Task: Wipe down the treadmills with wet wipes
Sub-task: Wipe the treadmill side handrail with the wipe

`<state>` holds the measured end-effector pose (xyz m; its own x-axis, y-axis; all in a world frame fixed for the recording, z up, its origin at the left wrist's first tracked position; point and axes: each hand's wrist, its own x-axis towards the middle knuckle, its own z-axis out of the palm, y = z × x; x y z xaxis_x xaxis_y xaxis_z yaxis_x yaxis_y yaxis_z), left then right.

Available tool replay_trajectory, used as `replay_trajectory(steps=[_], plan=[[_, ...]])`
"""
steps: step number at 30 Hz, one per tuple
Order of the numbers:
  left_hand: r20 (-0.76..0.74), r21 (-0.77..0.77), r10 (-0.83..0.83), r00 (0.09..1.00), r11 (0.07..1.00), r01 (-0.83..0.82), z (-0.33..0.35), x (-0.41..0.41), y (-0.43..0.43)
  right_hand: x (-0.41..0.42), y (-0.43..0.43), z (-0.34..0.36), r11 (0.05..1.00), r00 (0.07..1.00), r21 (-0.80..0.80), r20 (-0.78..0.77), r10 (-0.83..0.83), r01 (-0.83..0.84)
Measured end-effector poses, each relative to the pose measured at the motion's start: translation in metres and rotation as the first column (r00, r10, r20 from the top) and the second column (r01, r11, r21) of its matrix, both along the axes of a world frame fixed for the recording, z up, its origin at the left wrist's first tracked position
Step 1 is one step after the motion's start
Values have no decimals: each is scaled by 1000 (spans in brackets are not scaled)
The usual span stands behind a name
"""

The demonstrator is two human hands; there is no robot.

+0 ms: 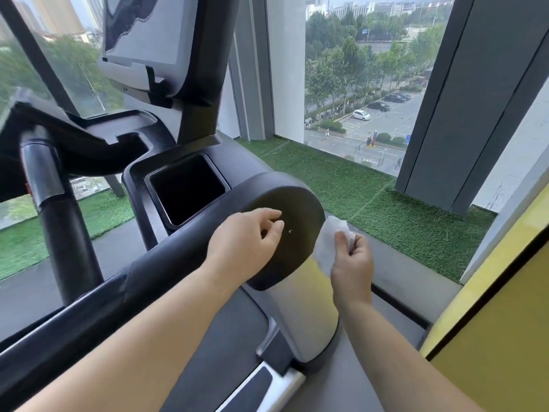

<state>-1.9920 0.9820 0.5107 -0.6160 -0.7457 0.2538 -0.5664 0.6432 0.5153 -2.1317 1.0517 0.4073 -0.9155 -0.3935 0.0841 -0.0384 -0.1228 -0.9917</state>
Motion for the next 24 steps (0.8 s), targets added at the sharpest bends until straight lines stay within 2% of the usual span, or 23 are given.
replay_trajectory(steps=[2, 4, 6, 8, 10, 14, 15, 19, 24], plan=[[-29, -232, -22, 999, 973, 15, 4, 8, -12, -14, -24, -6, 997, 997, -24, 34, -74, 75], [-2, -367, -63, 998, 928, 57, 5, 12, -22, -21, -47, -14, 997, 996, -11, 31, -78, 79], [89, -447, -66, 994, 889, 99, 2, 16, -32, -19, -66, -20, 999, 1000, -26, 9, -28, 28], [190, -425, -37, 981, 898, 117, 1, 18, -39, -9, -78, -27, 996, 996, -52, -52, 71, -74], [253, -406, -19, 967, 905, 124, 0, 19, -43, -2, -83, -37, 991, 970, -28, -208, 124, -132], [338, -395, 10, 941, 909, 133, -1, 17, -41, -20, -81, -57, 990, 830, 67, -539, 141, -124], [348, -409, 15, 937, 902, 138, -1, 17, -41, -24, -82, -60, 986, 812, 84, -559, 165, -142], [365, -468, 34, 931, 871, 152, -6, 17, -41, -14, -91, -56, 972, 871, 33, -438, 222, -231], [414, -531, 76, 907, 829, 173, -7, 14, -42, 13, -87, -66, 963, 795, 155, -543, 271, -222]])
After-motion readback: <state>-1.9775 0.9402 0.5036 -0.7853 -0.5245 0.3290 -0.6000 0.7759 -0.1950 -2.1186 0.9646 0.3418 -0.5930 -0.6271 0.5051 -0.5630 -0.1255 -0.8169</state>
